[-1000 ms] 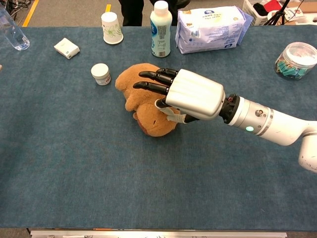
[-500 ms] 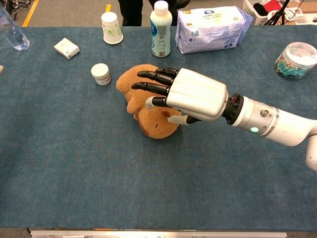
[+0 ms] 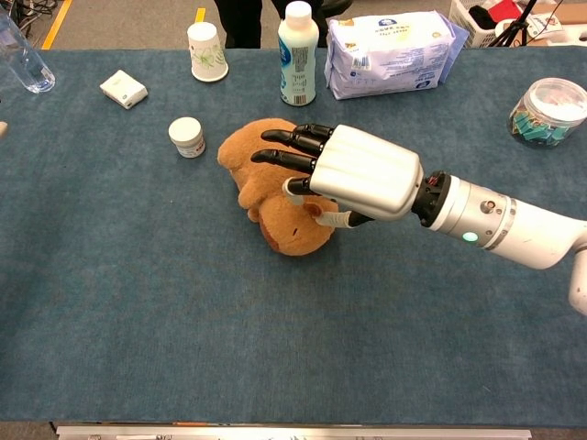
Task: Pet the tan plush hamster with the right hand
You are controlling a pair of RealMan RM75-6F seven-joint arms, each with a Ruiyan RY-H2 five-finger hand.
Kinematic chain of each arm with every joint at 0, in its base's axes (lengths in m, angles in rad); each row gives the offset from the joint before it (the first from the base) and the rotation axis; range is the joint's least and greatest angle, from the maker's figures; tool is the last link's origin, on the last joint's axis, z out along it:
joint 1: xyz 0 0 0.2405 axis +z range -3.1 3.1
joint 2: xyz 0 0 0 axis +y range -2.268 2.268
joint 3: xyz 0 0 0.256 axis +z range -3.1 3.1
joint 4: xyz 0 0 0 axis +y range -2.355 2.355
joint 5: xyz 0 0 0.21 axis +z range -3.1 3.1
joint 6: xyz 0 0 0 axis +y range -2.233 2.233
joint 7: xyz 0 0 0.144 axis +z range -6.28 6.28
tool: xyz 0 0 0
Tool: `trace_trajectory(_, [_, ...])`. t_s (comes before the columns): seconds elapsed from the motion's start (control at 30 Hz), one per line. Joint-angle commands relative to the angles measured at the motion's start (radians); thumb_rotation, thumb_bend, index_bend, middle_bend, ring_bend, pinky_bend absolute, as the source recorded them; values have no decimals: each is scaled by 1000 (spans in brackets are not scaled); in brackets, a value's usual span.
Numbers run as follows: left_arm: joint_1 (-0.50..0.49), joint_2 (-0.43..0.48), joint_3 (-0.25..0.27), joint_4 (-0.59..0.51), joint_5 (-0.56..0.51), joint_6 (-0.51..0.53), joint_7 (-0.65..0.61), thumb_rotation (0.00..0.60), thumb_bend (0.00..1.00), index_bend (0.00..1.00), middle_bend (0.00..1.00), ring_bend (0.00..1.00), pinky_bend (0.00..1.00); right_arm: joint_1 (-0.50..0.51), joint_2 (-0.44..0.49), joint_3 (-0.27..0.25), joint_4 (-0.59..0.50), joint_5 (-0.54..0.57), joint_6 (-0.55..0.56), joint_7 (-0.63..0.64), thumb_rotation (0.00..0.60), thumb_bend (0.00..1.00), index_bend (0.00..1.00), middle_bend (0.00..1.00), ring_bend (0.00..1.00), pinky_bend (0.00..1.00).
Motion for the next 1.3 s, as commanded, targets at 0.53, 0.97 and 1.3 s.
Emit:
trace_trajectory(0.53, [0,0,1,-1,1,0,1,600,269,473,444,384,516,-9,-2,1,6,2,7,-2,600,258,682,165,50,222])
trace_trajectory(0.97, [-1,-1,1,0,-1,-3,1,600,269,473,444,384,516,-10,82,-10,-130,15,-52,-64,600,0,140,148,50,223])
trace_trajectory(1.3, [1,2,-4,-3,-3,5,0,600,269,473,444,384,516,-92,281,-3,-427,113,-91,-275,600,0,119,141,49,223])
